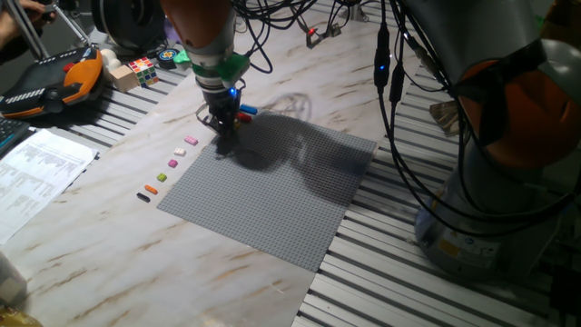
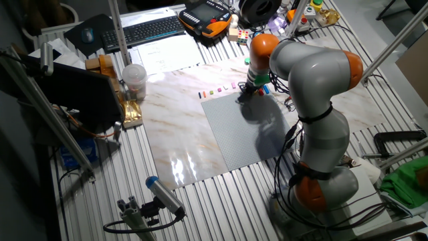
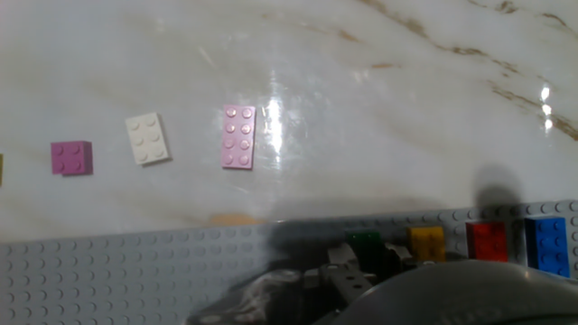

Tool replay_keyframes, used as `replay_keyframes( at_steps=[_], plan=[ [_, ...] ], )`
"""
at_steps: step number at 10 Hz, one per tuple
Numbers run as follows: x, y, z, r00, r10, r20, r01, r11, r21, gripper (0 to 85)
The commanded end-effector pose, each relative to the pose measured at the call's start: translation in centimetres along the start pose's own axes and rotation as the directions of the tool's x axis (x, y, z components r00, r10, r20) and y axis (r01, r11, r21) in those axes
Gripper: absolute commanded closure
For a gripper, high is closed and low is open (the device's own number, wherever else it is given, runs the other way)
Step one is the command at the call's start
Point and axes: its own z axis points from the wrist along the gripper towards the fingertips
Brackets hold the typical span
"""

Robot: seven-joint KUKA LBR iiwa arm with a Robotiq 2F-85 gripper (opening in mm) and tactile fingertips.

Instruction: Build with small Lego blocks

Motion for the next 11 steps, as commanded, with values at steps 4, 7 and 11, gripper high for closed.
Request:
replay_keyframes(
  at_steps=[4,7,11],
  plan=[
    [-0.09,-0.02,0.04,1.0,0.001,0.002,-0.001,1.0,-0.002,84.3],
    [-0.08,0.02,0.07,1.0,0.001,0.002,-0.001,1.0,-0.002,84.3],
    [-0.11,0.05,0.07,1.0,0.004,0.007,-0.004,1.0,-0.001,78.3]
  ],
)
